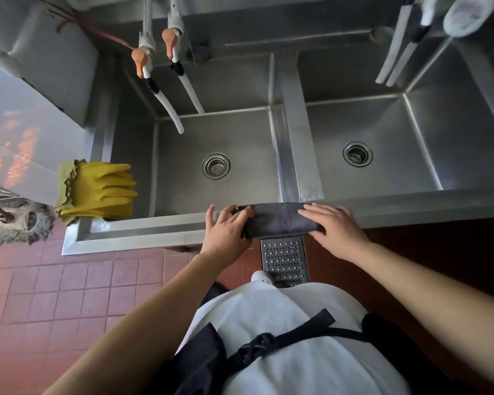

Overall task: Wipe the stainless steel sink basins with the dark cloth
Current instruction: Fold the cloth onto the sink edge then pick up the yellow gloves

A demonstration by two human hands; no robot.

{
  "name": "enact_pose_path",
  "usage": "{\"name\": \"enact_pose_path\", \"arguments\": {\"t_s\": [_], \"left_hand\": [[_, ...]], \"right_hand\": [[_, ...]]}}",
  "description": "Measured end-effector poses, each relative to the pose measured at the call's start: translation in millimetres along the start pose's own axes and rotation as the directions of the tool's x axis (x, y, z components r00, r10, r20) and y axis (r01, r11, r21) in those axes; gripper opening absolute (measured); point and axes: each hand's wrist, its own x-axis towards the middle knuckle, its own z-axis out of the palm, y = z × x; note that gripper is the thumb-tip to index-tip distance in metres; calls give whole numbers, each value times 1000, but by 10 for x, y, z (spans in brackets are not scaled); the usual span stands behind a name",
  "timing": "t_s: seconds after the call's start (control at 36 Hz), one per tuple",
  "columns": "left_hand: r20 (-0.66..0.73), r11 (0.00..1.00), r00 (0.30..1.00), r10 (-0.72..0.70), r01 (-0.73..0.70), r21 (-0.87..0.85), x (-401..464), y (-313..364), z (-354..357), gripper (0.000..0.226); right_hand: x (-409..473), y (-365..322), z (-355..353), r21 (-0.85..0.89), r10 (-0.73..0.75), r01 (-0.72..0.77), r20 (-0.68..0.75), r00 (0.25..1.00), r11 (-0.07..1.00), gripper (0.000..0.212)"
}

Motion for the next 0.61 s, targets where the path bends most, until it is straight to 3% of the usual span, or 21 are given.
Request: {"name": "enact_pose_path", "arguments": {"t_s": [0.17,0.36,0.53,0.61], "left_hand": [[-30,997,999,12,-14,-77,37,-72,-2,65],[62,963,994,-90,103,-248,149,-125,-223,50],[66,786,980,-190,192,-587,94,-259,-599,28],[-26,663,961,-274,169,-729,-5,-346,-776,25]], "right_hand": [[-5,-36,-136,226,64,-56,-28,998,972,48],[145,-248,-358,289,175,-142,-88,981,947,36],[297,-551,-621,362,174,-106,-159,972,926,32],[354,-710,-726,501,187,-80,-167,968,862,32]]}}
